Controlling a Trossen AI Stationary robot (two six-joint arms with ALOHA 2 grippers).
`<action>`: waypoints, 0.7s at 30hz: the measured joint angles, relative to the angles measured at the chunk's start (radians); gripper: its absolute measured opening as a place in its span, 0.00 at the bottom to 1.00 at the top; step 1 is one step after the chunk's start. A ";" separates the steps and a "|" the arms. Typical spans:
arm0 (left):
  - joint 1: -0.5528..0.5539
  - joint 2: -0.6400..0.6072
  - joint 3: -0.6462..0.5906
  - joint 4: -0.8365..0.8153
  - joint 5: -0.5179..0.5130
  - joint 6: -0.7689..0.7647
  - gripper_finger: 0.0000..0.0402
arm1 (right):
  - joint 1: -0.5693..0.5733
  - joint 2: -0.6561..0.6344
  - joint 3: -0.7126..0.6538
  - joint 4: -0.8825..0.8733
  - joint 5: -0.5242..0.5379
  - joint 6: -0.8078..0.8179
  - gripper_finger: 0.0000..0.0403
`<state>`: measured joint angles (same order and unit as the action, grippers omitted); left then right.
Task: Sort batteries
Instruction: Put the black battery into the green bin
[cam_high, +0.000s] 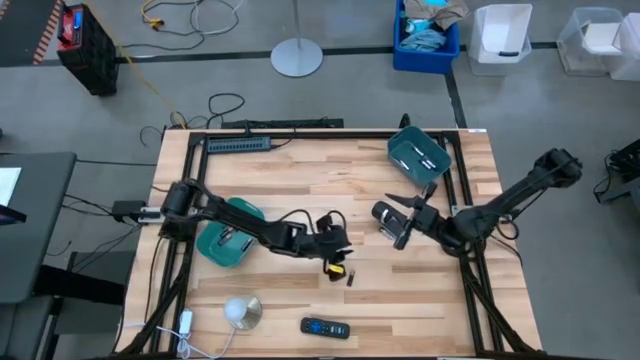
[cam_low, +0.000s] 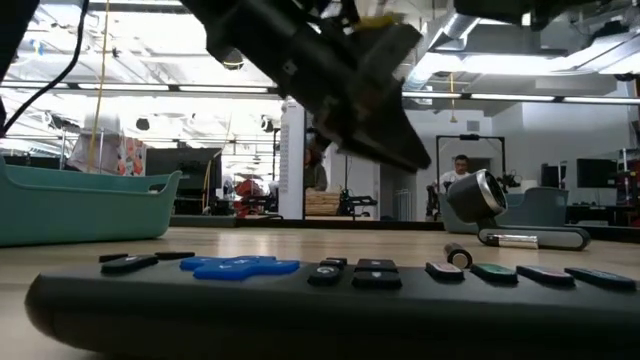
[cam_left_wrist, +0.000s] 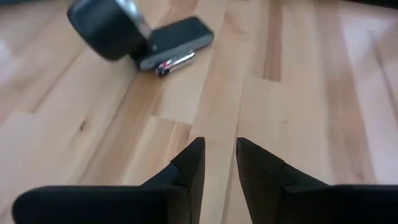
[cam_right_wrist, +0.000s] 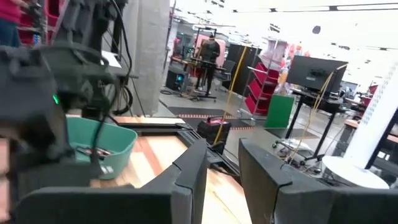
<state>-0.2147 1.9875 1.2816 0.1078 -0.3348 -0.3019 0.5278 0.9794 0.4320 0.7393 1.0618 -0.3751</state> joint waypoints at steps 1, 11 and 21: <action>0.000 0.013 0.010 -0.004 -0.003 -0.019 0.23 | 0.011 -0.009 0.000 0.000 0.011 -0.006 0.27; -0.024 0.128 0.162 -0.257 -0.006 -0.197 0.45 | 0.075 -0.031 0.001 -0.001 0.043 -0.017 0.27; -0.072 0.131 0.207 -0.331 0.022 -0.291 0.53 | 0.077 -0.031 0.001 -0.006 0.043 0.000 0.27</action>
<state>-0.2864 2.1188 1.4884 -0.2232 -0.3130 -0.5925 0.6048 0.9485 0.4328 0.7333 1.1046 -0.3749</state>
